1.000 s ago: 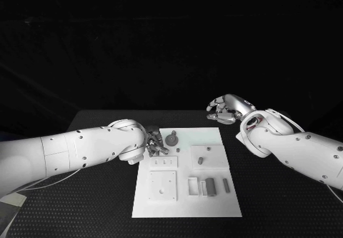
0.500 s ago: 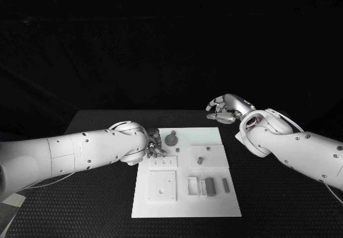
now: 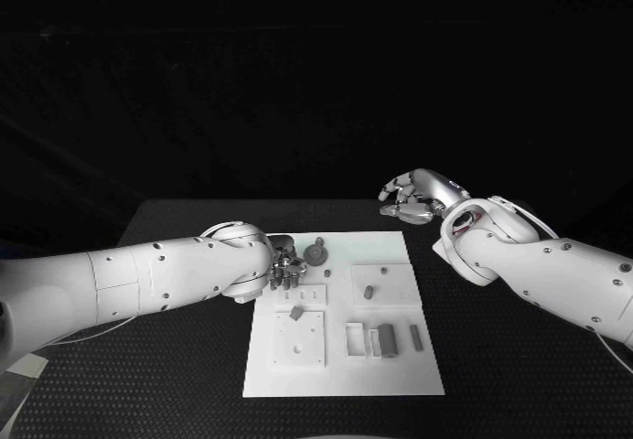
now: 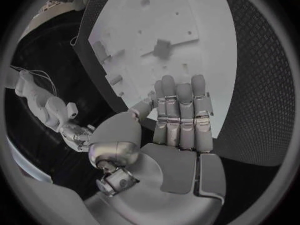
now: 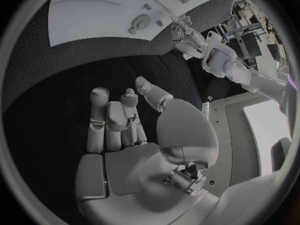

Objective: Assemble the parts on the task board

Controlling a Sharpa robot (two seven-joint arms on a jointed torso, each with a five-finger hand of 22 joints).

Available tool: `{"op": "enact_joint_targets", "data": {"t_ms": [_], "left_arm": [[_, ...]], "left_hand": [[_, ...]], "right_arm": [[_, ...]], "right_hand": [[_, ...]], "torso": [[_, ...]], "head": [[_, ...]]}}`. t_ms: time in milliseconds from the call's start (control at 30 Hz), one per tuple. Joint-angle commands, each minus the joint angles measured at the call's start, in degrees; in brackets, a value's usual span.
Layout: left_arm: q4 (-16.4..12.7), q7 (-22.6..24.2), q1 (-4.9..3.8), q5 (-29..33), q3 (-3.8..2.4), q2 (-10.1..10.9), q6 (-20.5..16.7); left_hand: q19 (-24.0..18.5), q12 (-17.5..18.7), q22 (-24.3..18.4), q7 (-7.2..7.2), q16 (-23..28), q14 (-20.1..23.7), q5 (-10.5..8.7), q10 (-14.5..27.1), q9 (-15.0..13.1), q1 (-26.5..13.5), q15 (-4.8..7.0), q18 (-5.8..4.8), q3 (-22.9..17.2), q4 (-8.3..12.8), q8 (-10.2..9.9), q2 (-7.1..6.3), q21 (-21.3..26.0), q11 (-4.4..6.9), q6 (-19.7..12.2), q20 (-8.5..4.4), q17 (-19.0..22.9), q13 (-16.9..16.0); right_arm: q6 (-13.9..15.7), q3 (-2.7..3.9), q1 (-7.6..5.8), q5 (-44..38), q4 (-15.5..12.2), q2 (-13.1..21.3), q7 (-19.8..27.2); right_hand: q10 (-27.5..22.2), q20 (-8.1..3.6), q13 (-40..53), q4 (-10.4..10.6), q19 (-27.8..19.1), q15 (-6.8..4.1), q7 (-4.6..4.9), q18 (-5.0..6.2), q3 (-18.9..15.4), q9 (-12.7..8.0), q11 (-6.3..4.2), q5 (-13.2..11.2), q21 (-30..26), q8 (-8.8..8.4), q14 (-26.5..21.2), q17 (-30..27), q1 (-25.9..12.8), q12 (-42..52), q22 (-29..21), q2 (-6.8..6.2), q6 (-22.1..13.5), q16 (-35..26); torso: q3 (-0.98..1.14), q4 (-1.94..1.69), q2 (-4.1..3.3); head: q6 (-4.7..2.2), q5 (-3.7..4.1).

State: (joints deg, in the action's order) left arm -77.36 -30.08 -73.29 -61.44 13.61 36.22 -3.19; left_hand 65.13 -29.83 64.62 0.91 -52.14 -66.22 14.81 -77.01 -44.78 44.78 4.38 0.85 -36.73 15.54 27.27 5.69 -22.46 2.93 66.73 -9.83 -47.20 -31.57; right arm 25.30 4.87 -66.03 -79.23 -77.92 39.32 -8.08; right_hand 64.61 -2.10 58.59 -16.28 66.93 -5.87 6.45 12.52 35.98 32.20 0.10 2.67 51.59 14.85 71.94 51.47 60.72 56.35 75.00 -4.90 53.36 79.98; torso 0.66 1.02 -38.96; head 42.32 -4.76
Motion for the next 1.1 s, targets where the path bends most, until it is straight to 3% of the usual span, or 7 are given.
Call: {"op": "enact_joint_targets", "data": {"t_ms": [33,733,867,967,1000,1033,1100], "left_arm": [[-0.05,-0.01,0.15,-0.39,-0.01,-0.3,1.41],[-0.07,0.59,0.21,1.28,-0.02,0.21,1.24],[-0.24,1.05,0.21,2.65,-0.02,0.54,0.47],[-0.36,1.29,0.21,4.01,-0.03,0.88,-0.21],[-0.41,1.52,0.21,4.16,-0.03,1.03,-0.26],[-0.49,1.69,0.21,4.18,-0.04,1.18,-0.06],[-0.72,1.82,0.2,4.22,-0.04,1.49,0.22]], "left_hand": [[0.23,-0.2,0.1,-0.24,-0.28,0.02,-0.3,-0.1,-0.07,-0.57,-0.13,0.4,-0.42,-0.06,-0.19,0.13,-0.07,-0.19,0.01,0.01,0.08,0.09],[0.26,-0.22,0.23,-0.21,-0.48,0.14,-0.58,-0.05,-0.21,-1.0,-0.13,0.39,-0.93,0.31,-0.33,-0.35,0.01,-0.21,-0.01,0.01,0.5,0.23],[-0.08,0.09,0.09,0.09,-0.34,0.73,-2.1,0.56,-0.3,-1.35,-0.27,0.3,-1.44,0.04,-0.82,-0.97,0.57,-0.45,-0.58,0.13,1.31,0.57],[-0.97,0.95,-0.34,0.73,0.36,1.85,-6.84,1.75,-0.03,-1.83,-0.68,0.12,-1.56,-0.91,-2.01,-2.74,1.67,-1.03,-1.67,0.46,2.51,1.2],[-1.27,1.25,-0.48,0.93,0.65,2.24,-10.08,2.15,0.08,-2.34,-0.8,0.11,-1.24,-1.54,-2.4,-4.29,2.01,-1.21,-2.05,0.55,2.91,1.39],[-1.87,1.73,-0.7,1.31,1.14,2.88,-11.88,2.89,0.28,-2.96,-1.02,-0.03,-0.81,-2.19,-3.0,-6.93,2.54,-1.57,-2.79,0.8,3.43,1.65],[-2.23,1.98,-0.86,1.6,1.37,3.3,-11.97,3.32,0.36,-3.72,-1.26,-0.1,-0.08,-2.94,-3.36,-9.57,2.92,-1.85,-3.18,1.01,3.82,1.8]], "right_arm": [[-0.01,0.05,-0.01,0.09,-0.03,-0.05,0.08],[-0.51,0.05,-0.01,0.21,0.22,-0.12,0.02],[-0.69,0.05,-0.01,0.28,0.31,-0.13,-0.03],[-0.73,0.05,-0.01,0.29,0.33,-0.13,-0.03],[-0.75,0.05,-0.01,0.29,0.37,-0.13,-0.04],[-0.77,0.05,-0.01,0.29,0.39,-0.13,-0.05],[-0.86,0.05,-0.01,0.32,0.42,-0.12,-0.08]], "right_hand": [[0.03,-0.04,-0.1,-0.4,-0.19,-0.14,0.31,2.48,0.0,0.08,0.13,0.23,-0.33,-0.13,-0.4,-0.07,0.73,-0.24,0.26,-0.02,0.01,-0.27],[0.03,-0.02,-0.19,-0.4,-0.23,-0.15,0.3,2.48,-0.09,0.14,0.12,0.23,-0.36,-0.09,-0.43,-0.06,0.87,-0.27,0.29,-0.01,0.12,-0.29],[0.03,-0.01,-0.2,-0.39,-0.23,-0.15,0.3,2.48,-0.12,0.14,0.12,0.22,-0.37,-0.09,-0.43,-0.06,0.86,-0.28,0.3,-0.02,0.12,-0.29],[0.03,0.0,-0.21,-0.39,-0.23,-0.15,0.3,2.48,-0.13,0.14,0.12,0.22,-0.37,-0.09,-0.43,-0.06,0.86,-0.28,0.3,-0.03,0.11,-0.29],[0.03,0.0,-0.21,-0.39,-0.23,-0.15,0.3,2.48,-0.14,0.15,0.12,0.22,-0.37,-0.1,-0.43,-0.06,0.85,-0.28,0.3,-0.03,0.11,-0.29],[0.03,0.0,-0.22,-0.39,-0.23,-0.15,0.3,2.48,-0.16,0.15,0.12,0.22,-0.38,-0.1,-0.43,-0.06,0.85,-0.28,0.31,-0.04,0.1,-0.3],[0.03,0.0,-0.23,-0.39,-0.23,-0.15,0.3,2.48,-0.17,0.15,0.12,0.22,-0.38,-0.11,-0.44,-0.06,0.84,-0.28,0.31,-0.04,0.1,-0.3]], "torso": [[0.04,0.02,0.03],[0.05,0.05,0.05],[0.04,0.07,0.03],[0.08,0.08,0.05],[0.08,0.1,0.05],[0.08,0.1,0.04],[0.06,0.09,0.02]], "head": [[0.07,-0.26],[0.02,-0.07],[-0.03,0.07],[-0.01,0.09],[-0.02,0.1],[-0.05,0.15],[-0.09,0.17]]}}
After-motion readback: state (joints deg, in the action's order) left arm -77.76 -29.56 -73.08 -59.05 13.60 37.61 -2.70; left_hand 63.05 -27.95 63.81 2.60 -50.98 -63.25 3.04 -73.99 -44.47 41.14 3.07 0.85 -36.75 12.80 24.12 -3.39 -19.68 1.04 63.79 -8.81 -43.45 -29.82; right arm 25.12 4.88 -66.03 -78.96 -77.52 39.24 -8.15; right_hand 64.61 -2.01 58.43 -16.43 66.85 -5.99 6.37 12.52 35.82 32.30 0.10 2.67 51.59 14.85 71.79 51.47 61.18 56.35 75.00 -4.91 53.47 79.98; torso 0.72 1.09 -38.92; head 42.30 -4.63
